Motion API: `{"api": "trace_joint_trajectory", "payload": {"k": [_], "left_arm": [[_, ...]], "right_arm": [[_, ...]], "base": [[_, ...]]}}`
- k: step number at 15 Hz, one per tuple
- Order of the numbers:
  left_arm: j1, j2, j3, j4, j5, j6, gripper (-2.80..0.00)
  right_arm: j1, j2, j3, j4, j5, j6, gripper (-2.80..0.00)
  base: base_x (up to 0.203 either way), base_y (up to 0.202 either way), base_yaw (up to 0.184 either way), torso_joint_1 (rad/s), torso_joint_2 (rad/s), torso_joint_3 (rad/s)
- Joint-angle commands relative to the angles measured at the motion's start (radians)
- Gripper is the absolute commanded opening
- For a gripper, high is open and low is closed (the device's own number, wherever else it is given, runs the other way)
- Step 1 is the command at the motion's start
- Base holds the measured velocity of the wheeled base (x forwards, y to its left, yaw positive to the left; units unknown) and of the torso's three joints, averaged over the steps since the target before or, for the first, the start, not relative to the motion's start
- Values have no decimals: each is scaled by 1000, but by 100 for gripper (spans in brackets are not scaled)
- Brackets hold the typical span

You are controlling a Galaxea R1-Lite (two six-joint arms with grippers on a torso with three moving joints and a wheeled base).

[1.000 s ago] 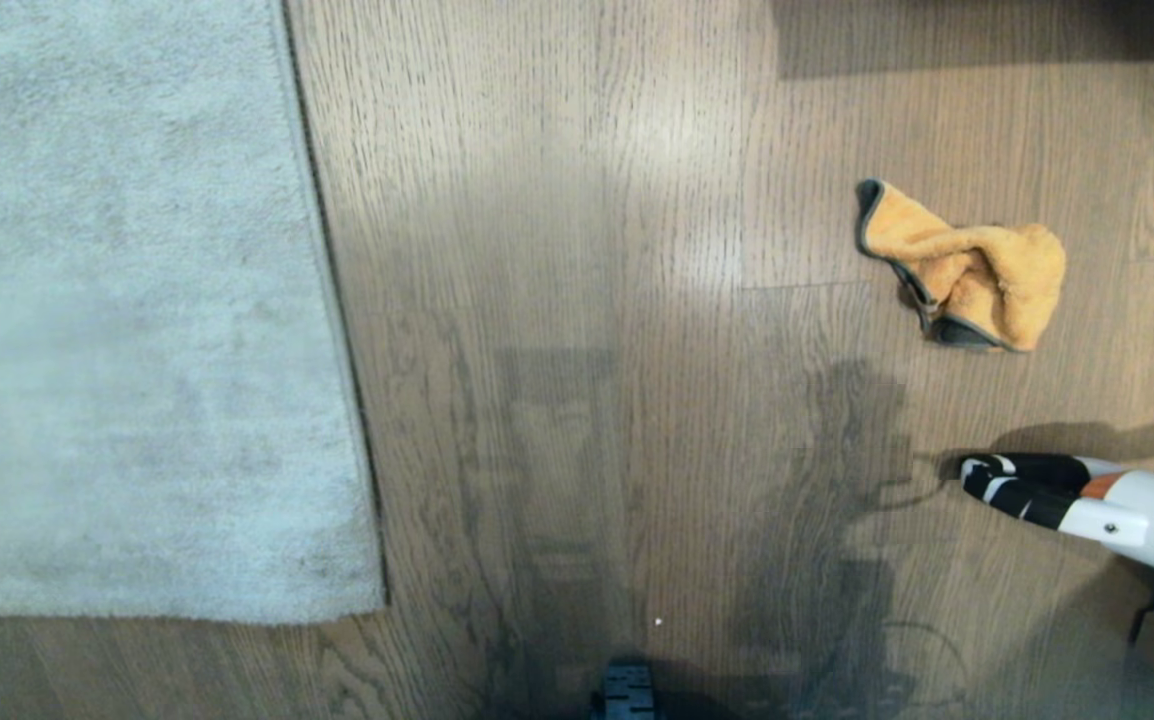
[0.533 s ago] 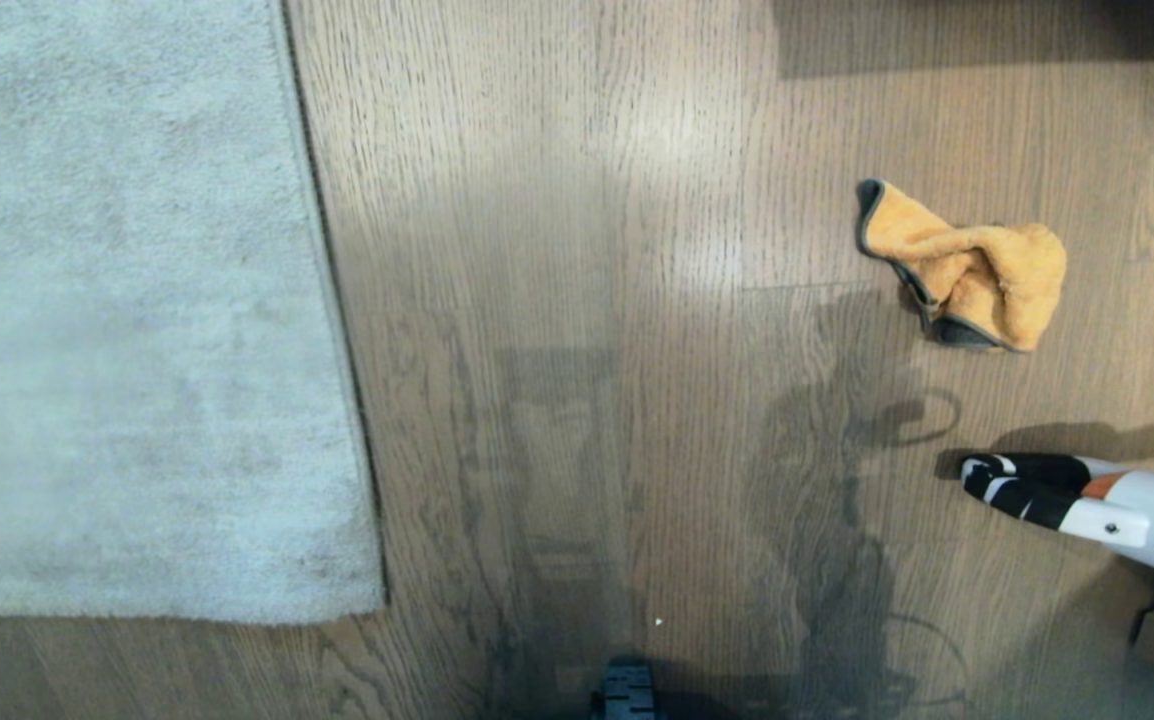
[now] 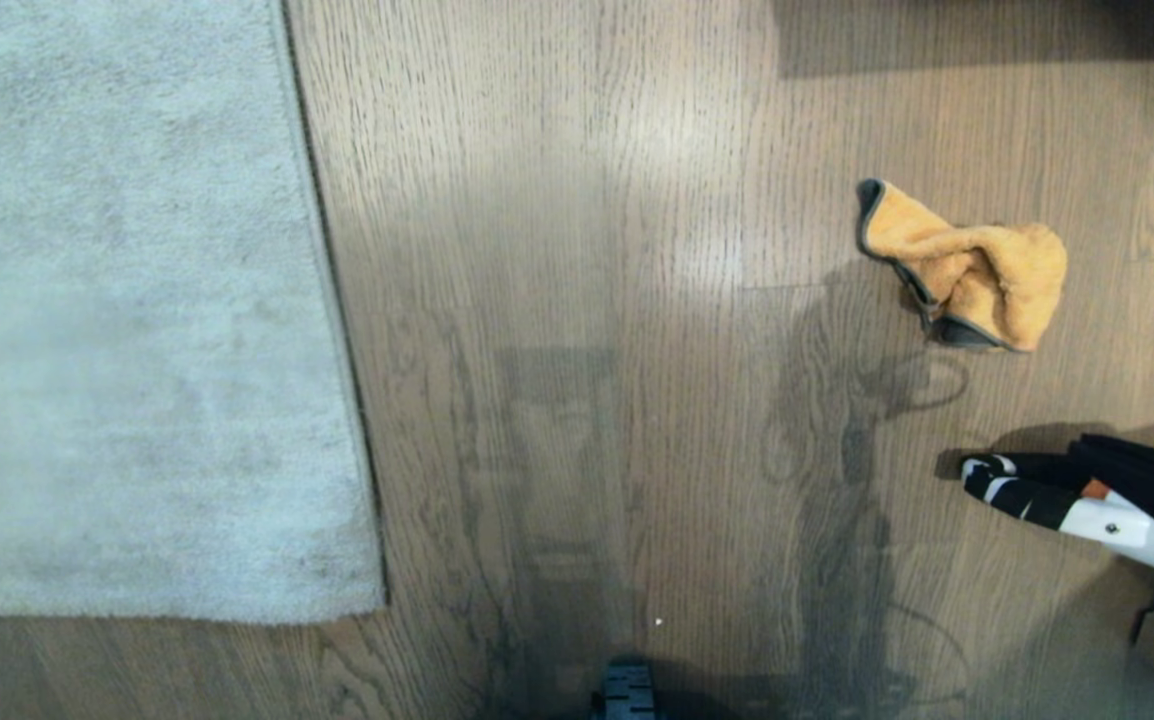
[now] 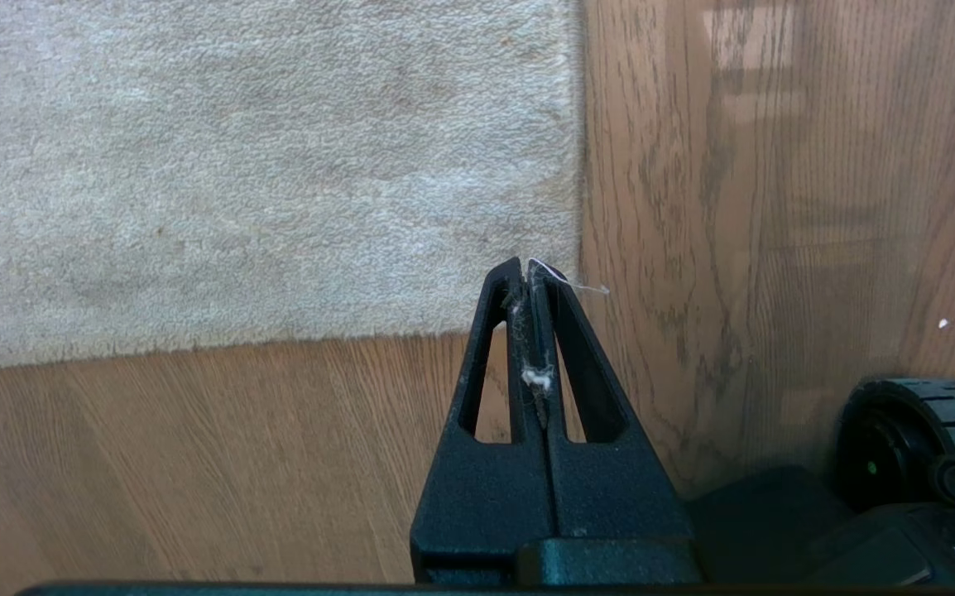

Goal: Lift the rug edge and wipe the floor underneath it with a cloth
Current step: Pick up the rag

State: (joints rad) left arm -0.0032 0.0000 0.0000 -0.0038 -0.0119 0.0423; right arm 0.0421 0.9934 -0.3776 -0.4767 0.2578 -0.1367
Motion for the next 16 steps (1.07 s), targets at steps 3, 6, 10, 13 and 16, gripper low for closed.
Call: {"api": "trace_joint_trajectory", "payload": {"k": [3, 6, 10, 13, 16], "left_arm": [[0, 0, 0, -1, 0, 1, -280], [0, 0, 0, -1, 0, 1, -280], [0, 0, 0, -1, 0, 1, -280], [0, 0, 0, -1, 0, 1, -280], [0, 0, 0, -1, 0, 1, -280]], "right_arm": [[1, 118, -44, -35, 1, -1, 0], [0, 165, -73, -58, 1, 0, 0], [-1, 271, -86, -186, -2, -1, 0], [-2, 347, -119, -263, -14, -2, 0], [-2, 422, -142, -339, -30, -1, 0]], "base": [[0, 0, 0, 0, 0, 0], [0, 0, 0, 0, 0, 0], [0, 0, 0, 0, 0, 0], [0, 0, 0, 0, 0, 0], [0, 0, 0, 0, 0, 0]]}}
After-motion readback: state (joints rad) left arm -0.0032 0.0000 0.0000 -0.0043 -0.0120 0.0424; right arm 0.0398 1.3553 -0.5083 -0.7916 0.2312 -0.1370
